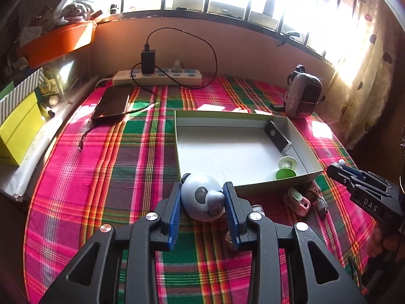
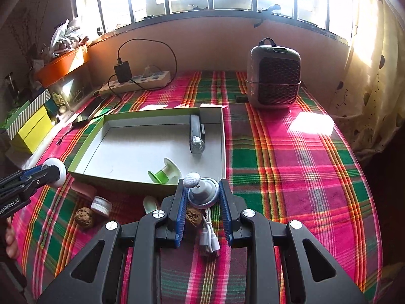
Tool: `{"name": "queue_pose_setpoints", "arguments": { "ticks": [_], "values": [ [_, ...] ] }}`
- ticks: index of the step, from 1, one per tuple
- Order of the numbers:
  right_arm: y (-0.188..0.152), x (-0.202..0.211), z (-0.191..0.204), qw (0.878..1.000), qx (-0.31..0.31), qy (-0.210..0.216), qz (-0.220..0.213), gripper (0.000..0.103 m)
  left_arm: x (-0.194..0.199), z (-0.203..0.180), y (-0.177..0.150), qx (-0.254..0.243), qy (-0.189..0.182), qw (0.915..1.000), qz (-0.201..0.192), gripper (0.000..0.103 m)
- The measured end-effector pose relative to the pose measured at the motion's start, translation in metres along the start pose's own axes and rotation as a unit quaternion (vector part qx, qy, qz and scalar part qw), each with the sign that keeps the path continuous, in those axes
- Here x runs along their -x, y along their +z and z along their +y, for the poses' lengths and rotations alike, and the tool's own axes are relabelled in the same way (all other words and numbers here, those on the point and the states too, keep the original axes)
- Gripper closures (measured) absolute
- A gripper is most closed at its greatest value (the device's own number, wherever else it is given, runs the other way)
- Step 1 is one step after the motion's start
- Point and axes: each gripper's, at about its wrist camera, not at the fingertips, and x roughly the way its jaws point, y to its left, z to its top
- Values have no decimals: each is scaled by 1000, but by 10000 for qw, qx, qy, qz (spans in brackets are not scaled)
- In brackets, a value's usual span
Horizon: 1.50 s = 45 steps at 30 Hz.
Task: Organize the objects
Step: 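Carry the panda ball with the left tool while the right tool carries the cap toward the box, then lower the panda ball with the left tool while the right tool lowers the cap into the box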
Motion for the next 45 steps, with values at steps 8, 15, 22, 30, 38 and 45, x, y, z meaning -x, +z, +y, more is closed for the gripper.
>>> {"name": "queue_pose_setpoints", "arguments": {
  "ticks": [8,15,22,30,38,45],
  "values": [
    [23,-9,18,9996,140,222,-53,77,-12,-7,18,-107,-127,9999,-4,73],
    [41,-28,33,9989,179,428,13,77,-27,-10,34,-198,-168,9997,16,73],
    [56,-55,41,9984,253,482,167,77,-52,-8,49,-223,-229,9994,131,73],
    [70,-89,45,9978,312,426,404,77,-84,-10,62,-326,-200,9987,322,73],
    [79,-117,49,9969,356,353,601,77,-110,-10,69,-393,-171,9979,490,73],
    [80,-131,49,9964,362,326,693,77,-122,-10,71,-427,-171,9973,570,73]
  ]
}}
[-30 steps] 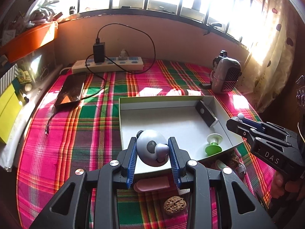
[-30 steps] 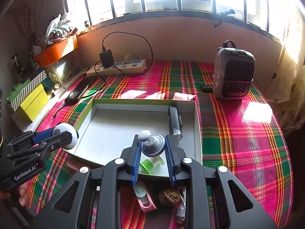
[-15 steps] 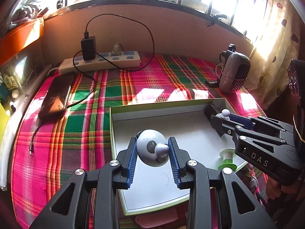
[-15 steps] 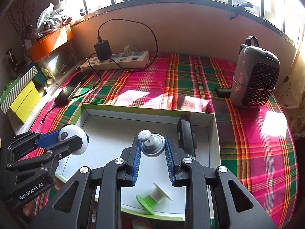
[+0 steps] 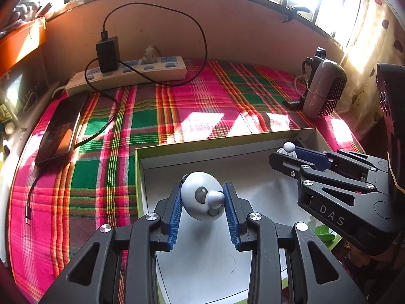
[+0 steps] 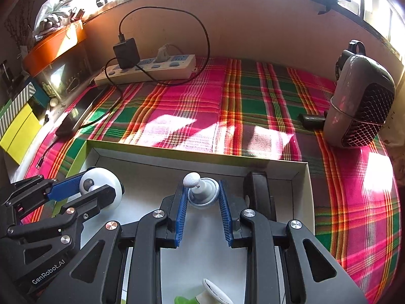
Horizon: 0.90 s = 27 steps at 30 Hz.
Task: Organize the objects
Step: 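Lower the panda ball with the left tool while the right tool lowers the cap into the box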
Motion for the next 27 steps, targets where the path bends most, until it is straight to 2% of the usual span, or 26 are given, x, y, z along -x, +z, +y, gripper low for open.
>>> {"name": "queue_pose_setpoints", "arguments": {
  "ticks": [27],
  "values": [
    [0,-18,-3,9998,8,-58,188,77,-11,1,4,20,7,10000,52,72]
  ]
}}
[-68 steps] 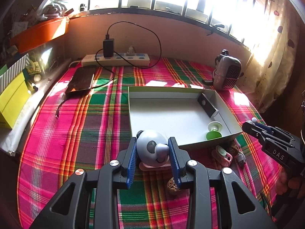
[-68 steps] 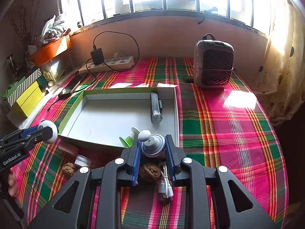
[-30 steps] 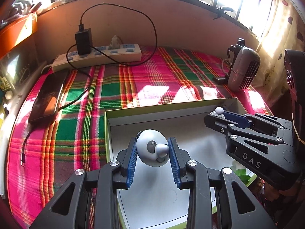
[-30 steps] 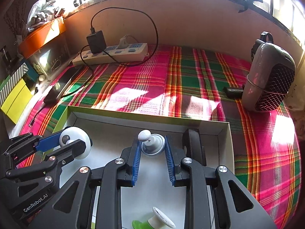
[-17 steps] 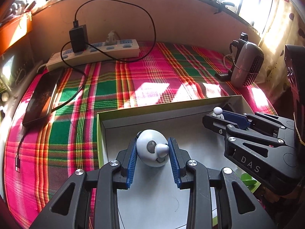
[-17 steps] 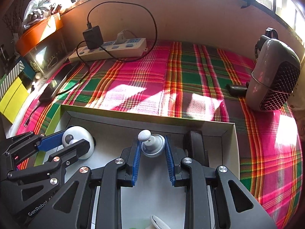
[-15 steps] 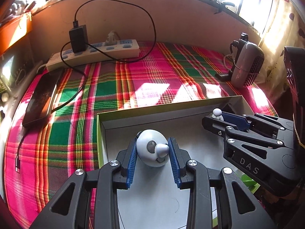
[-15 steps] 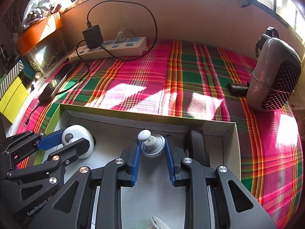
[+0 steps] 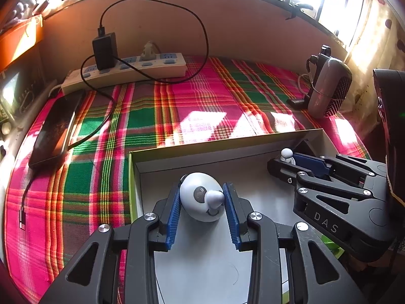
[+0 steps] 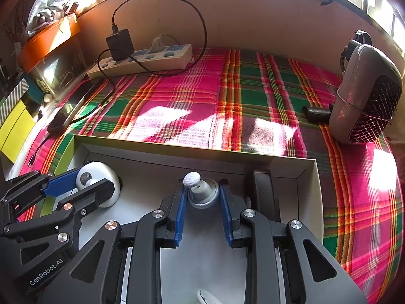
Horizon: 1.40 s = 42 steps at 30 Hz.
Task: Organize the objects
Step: 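Lower the panda ball with the left tool while the right tool lowers the cap into the box, then open the right tool releasing the cap while the left tool opens releasing the panda ball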
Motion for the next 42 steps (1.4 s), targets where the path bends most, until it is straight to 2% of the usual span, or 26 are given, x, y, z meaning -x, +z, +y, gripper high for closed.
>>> {"name": "queue_pose_setpoints", "arguments": {
  "ticks": [9,19,21,34,42],
  "values": [
    [0,0,0,10000,-2,-76,-1,76,-1,0,0,11,45,10000,13,70],
    [-1,3,-1,9999,-80,-76,-54,58,0,0,0,36,109,9999,22,69],
    [-1,4,-1,9999,-99,-82,-77,57,1,0,-1,42,121,9999,19,69],
    [-4,21,0,9995,-182,-43,-244,56,16,-1,-5,85,144,9998,-101,69],
    [-10,40,0,9989,-249,18,-396,56,39,-3,-12,70,203,9994,-281,69]
  ]
}}
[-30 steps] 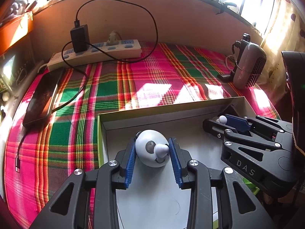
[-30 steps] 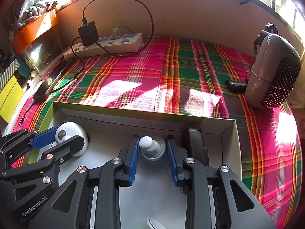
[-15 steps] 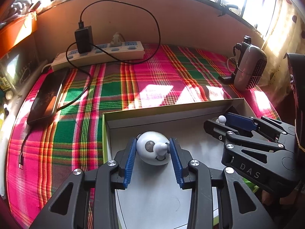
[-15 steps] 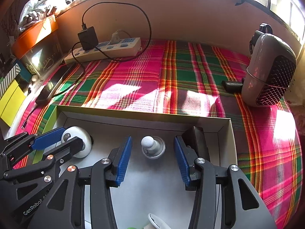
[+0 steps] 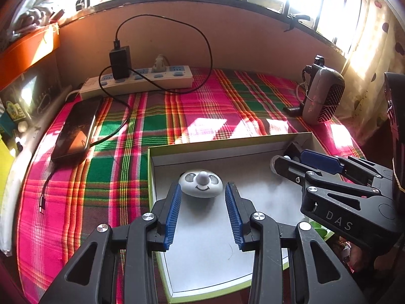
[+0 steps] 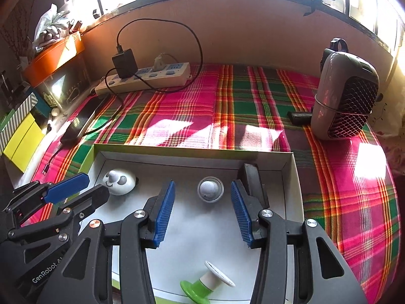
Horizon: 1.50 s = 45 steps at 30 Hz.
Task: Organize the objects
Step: 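Open the right tool releasing the cap while the left tool opens releasing the panda ball, then withdraw both tools from the box toward the loose items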
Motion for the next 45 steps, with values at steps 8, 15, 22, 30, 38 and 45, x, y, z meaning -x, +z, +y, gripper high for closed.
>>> {"name": "queue_pose_setpoints", "arguments": {
  "ticks": [8,15,22,30,38,45],
  "values": [
    [-10,25,1,9998,-51,18,-184,56,24,-4,-11,-32,-13,9999,-131,69],
    [-25,45,-2,9995,-128,42,-277,56,41,-7,-23,-17,-11,9998,-219,69],
    [-39,60,-10,9992,-221,13,-340,56,52,-7,-37,45,-35,9997,-221,69],
    [-59,74,-22,9987,-348,-41,-372,56,59,-3,-57,178,-128,9996,-179,69],
    [-77,83,-36,9980,-477,-113,-388,56,64,-3,-75,227,-271,9993,-146,69],
    [-93,92,-47,9977,-402,-359,-418,56,65,4,-91,268,-292,9992,-41,69]
  ]
}}
